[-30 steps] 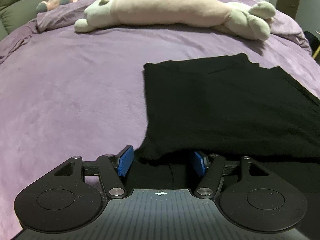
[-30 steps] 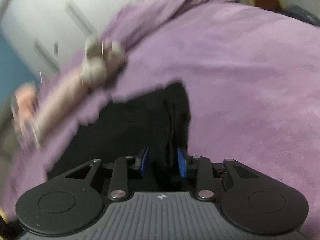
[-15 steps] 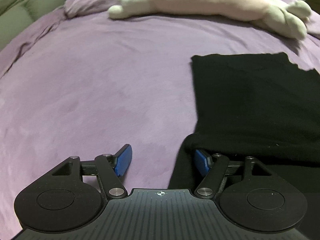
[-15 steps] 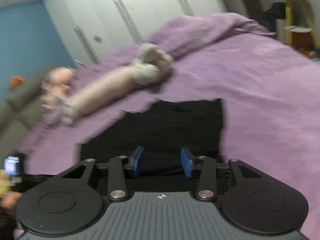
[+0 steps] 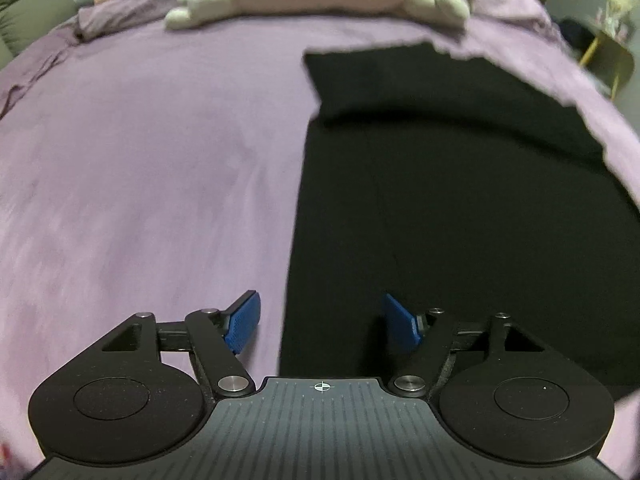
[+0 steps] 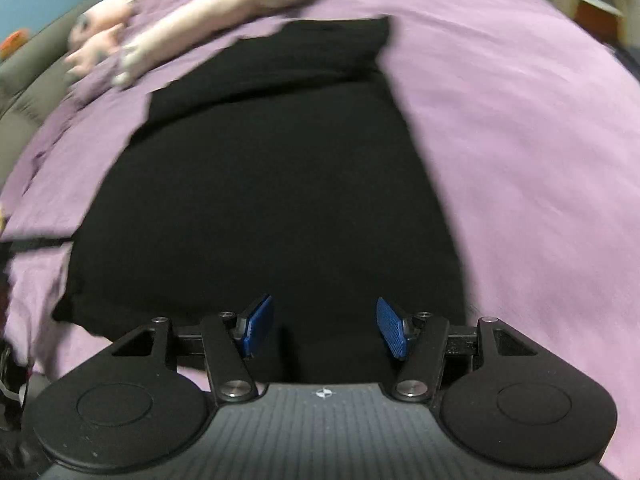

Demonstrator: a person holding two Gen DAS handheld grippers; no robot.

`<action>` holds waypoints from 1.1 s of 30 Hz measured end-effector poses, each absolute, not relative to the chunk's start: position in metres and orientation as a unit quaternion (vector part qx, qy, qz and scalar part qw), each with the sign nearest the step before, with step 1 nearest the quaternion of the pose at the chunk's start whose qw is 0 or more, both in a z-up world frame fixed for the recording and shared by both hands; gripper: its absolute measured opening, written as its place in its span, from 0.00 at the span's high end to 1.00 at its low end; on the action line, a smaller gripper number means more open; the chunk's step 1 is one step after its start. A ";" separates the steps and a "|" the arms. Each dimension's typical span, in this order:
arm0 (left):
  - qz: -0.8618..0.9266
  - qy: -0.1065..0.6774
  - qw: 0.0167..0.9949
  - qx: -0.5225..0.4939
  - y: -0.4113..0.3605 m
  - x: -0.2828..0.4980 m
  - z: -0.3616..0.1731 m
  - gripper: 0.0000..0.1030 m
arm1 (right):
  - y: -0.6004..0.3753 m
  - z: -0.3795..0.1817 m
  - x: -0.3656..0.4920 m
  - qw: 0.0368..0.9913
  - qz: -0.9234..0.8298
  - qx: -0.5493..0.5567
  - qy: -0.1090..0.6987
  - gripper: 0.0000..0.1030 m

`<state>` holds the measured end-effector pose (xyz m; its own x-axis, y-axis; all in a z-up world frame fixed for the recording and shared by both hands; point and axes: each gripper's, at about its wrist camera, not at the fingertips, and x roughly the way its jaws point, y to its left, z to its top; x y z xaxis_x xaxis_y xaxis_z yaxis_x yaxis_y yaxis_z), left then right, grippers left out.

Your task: Fold small clothes

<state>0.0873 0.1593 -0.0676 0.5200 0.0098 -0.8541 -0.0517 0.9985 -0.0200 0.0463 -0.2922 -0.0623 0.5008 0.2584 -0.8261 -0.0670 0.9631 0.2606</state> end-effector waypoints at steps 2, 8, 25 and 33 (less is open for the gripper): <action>0.026 0.503 0.864 -0.032 0.164 0.067 -0.073 0.28 | -0.309 -0.060 0.031 0.869 0.055 0.109 0.480 0.44; 0.024 0.511 0.851 -0.119 0.184 0.048 -0.078 0.31 | -0.329 -0.061 0.018 0.873 0.044 0.164 0.458 0.44; 0.033 0.541 0.830 -0.134 0.180 0.046 -0.088 0.67 | -0.332 -0.078 0.009 0.869 0.045 0.157 0.467 0.70; -0.005 0.530 0.833 -0.157 0.186 0.046 -0.082 0.91 | -0.346 -0.082 0.012 0.847 0.082 0.241 0.467 0.90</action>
